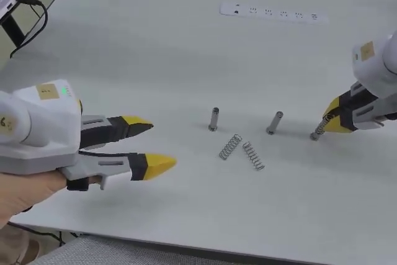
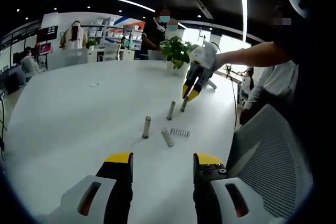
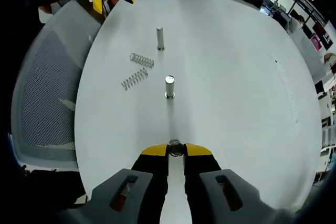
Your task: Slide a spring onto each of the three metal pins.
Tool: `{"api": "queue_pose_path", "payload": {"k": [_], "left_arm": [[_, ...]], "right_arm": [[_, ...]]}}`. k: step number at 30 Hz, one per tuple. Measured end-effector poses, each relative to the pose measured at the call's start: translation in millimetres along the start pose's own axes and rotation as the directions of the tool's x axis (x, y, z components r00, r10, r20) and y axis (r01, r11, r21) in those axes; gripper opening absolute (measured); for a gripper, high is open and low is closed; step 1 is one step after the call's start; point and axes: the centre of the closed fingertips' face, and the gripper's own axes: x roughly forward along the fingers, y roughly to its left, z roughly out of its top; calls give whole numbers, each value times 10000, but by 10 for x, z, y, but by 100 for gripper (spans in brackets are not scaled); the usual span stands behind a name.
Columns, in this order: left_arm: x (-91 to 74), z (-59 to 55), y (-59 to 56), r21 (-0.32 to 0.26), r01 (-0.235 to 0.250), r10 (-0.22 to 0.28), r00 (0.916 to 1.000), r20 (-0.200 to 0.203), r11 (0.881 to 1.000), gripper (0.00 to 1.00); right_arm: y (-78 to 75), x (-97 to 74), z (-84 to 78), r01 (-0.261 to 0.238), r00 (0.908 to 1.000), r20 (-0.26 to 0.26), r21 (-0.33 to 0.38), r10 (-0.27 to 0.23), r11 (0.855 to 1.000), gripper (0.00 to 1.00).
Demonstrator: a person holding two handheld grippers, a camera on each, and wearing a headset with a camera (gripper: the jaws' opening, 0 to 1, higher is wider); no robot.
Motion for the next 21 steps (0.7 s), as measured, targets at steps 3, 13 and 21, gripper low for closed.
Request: {"api": "queue_pose_path", "payload": {"k": [3, 13, 21], "left_arm": [[1, 11, -5, 29, 26, -26, 10000, 10, 10000, 40], [1, -3, -6, 47, 63, -63, 10000, -76, 10000, 40], [18, 7, -18, 112, 113, -112, 9999, -101, 9999, 40]], "right_arm": [[-2, 16, -8, -5, 10000, 6, 46, 5, 10000, 8], [20, 81, -42, -78, 10000, -38, 129, 78, 9999, 8], [25, 96, -56, -123, 9999, -3, 233, 123, 9997, 8]]}}
